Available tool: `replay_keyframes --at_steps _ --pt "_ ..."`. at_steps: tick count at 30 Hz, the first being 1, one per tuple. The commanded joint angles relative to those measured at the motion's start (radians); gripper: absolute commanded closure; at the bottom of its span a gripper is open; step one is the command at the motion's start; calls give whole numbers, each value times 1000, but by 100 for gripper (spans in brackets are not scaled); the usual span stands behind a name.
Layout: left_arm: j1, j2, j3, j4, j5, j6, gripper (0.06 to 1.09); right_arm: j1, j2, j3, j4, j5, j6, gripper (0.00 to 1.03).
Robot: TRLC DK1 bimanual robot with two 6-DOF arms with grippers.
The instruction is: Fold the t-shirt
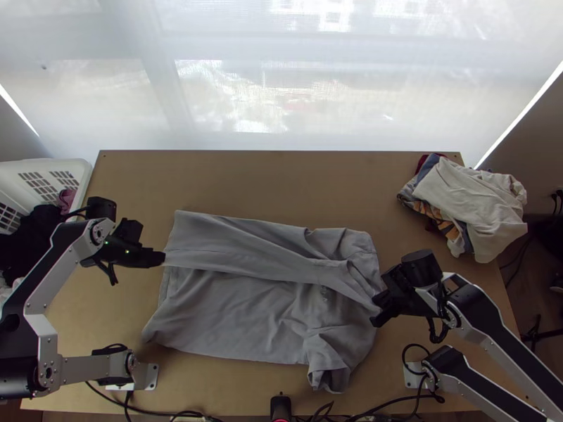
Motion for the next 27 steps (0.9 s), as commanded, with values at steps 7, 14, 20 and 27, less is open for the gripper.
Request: replay_keyframes --at_steps 7,14,20,27 --pt "-14 8 -8 -70 0 21 50 -1 14 12 17 2 67 5" --pt "-45 -24 67 -320 0 74 38 -12 34 110 -2 5 73 5" --pt "-113 -18 144 -541 -9 129 38 -9 53 204 -31 7 83 5" --pt "-214 45 70 -547 -61 228 35 -1 54 224 -43 7 96 5"
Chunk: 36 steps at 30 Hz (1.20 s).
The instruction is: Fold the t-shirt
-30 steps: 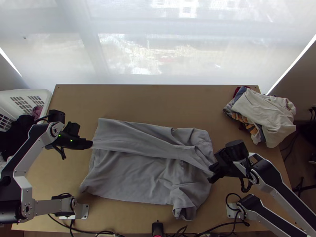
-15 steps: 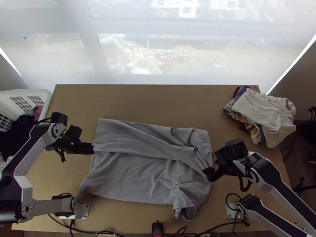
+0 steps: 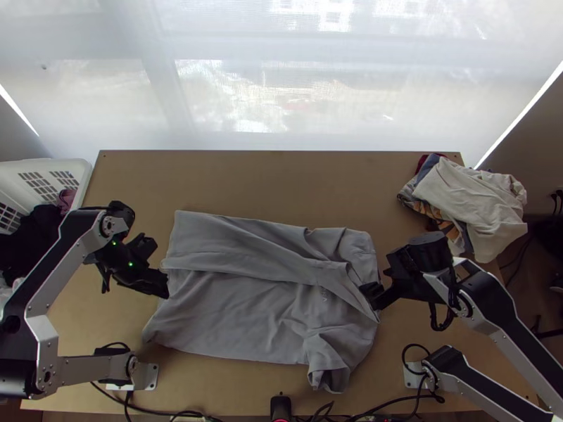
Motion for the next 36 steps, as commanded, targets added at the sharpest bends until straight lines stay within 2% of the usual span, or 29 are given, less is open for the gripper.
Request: replay_keyframes --at_steps 1,10,14,18,20,21,24,29,32,36 --pt "-93 47 -50 -46 -59 106 35 7 6 38 -16 0 9 5" --pt "-43 57 -105 9 -155 158 35 11 18 35 -13 0 4 5" --pt "-36 67 -125 15 -159 164 36 21 38 58 -7 0 4 5" --pt "-34 102 -142 12 -146 163 51 37 52 95 -17 0 4 5" --pt "-34 113 -151 1 -134 164 53 49 56 117 -28 0 4 5" --pt "-36 119 -154 -2 -122 164 57 57 60 129 -37 1 4 5" --pt "-34 143 -166 -19 -74 189 76 104 75 169 -85 1 -7 4" --pt "-34 169 -177 -13 -43 189 104 290 95 164 -218 1 -79 4" --pt "-28 168 -171 -13 -43 189 105 405 104 144 -272 23 -120 4" --pt "-17 162 -148 -13 -36 178 105 535 106 80 -303 93 -206 4"
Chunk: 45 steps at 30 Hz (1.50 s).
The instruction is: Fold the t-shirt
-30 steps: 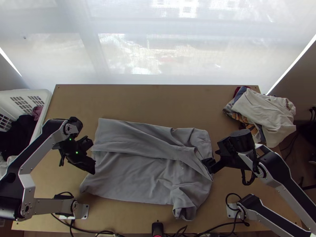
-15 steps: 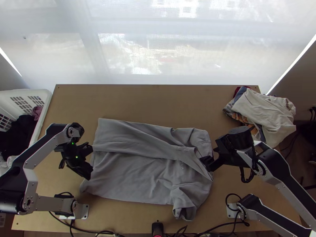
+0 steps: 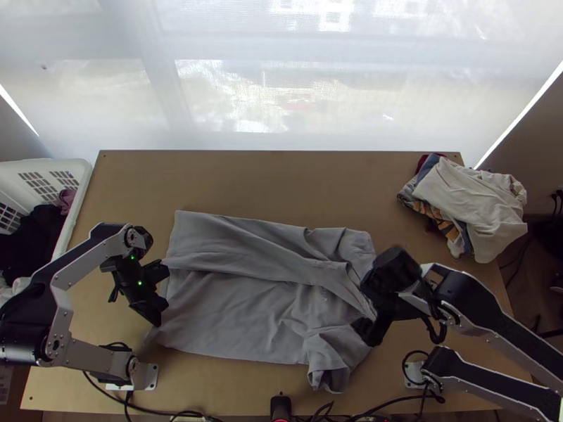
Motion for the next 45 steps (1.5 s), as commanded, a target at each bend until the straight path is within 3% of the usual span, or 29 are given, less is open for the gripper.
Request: replay_keyframes --at_steps 1,12,20,23,25,39,45 --pt "19 1 26 -2 20 -10 105 231 17 -69 -76 70 -105 4" --pt "26 -22 62 -2 20 -44 105 336 177 -97 -44 61 -118 7" --pt "25 15 108 -3 18 -67 105 405 225 -91 64 -22 -85 10" --pt "25 20 115 -3 18 -69 105 409 231 -66 87 -42 -61 10" --pt "26 24 115 -3 17 -69 105 411 234 -53 96 -51 -53 16" --pt "37 30 113 -8 15 -79 105 428 271 -135 105 -117 -59 16" --pt "35 32 118 -6 17 -81 105 420 303 -143 149 -117 -76 29"
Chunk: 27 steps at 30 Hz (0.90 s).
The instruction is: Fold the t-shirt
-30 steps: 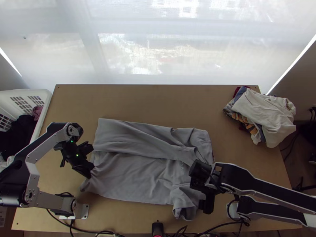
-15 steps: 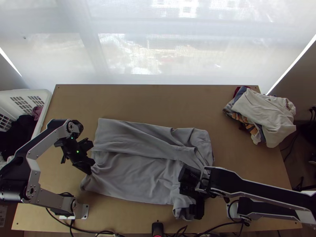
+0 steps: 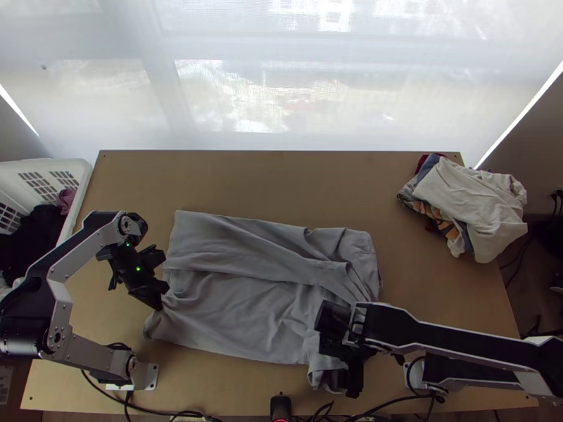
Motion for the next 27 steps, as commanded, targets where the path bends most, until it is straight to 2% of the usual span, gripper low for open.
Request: replay_keyframes --at_steps 1,3,7,8,9,16,27 --pt "-2 2 8 1 0 -1 105 -4 37 -23 51 -6 -15 32" --pt "-5 3 14 1 0 -4 105 -7 46 -39 81 -6 -15 47" --pt "-11 3 24 -1 0 -6 105 -18 46 -69 144 -6 -17 90" --pt "-13 3 24 -2 0 -6 105 -18 46 -75 154 -6 -20 97" --pt "-11 3 24 -2 0 -6 105 -20 44 -79 161 -4 -21 100" --pt "-11 -18 28 -8 0 -6 105 -92 -11 -53 150 -4 -18 100" --pt "6 -93 30 -13 -3 -18 105 -351 -89 88 26 1 -70 100"
